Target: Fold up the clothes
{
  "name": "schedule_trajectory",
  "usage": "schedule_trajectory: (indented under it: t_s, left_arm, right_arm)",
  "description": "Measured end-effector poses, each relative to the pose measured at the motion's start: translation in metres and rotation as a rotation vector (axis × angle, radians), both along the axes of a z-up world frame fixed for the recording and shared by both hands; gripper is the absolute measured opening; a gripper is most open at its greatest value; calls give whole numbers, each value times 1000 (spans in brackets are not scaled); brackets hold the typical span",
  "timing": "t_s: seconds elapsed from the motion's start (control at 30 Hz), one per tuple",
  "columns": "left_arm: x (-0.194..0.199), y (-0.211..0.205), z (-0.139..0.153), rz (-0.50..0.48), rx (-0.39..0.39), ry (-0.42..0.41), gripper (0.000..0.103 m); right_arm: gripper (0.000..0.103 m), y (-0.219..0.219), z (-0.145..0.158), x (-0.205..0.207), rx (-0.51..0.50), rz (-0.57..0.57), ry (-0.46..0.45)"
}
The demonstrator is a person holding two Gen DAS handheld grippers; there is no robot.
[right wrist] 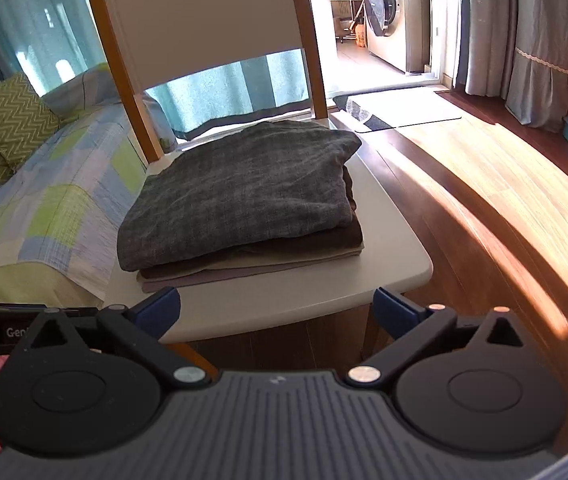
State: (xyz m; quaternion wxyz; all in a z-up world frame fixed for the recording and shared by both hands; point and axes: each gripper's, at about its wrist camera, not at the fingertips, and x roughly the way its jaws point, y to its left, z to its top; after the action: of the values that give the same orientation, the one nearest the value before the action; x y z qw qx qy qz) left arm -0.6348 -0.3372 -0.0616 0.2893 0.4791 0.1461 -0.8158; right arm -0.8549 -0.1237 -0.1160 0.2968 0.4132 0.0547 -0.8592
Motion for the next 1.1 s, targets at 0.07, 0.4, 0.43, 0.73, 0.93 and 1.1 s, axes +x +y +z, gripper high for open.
schedule_trajectory:
  t_s: [0.07, 0.4, 0.43, 0.73, 0.93, 1.1]
  left_arm:
    - [1, 2, -5, 25, -25, -5, 60]
    - [-2, 9, -13, 76, -42, -29, 60]
    - [-2, 10, -11, 73, -49, -27, 60]
    - [0, 5, 8, 86, -67, 8, 63]
    - [1, 6, 12, 74, -75, 14, 63]
    - [3, 5, 11, 78, -66, 8, 63]
  right_arm:
    - [102, -3, -3, -1, 21, 13, 15]
    - [102, 0, -5, -7, 42, -2, 29]
    - [102, -1, -4, -6, 44, 3, 31]
    - [102, -3, 10, 0, 61, 36, 44]
    - [102, -1, 12, 0, 64, 37, 43]
    - [102, 1, 13, 0, 66, 38, 43]
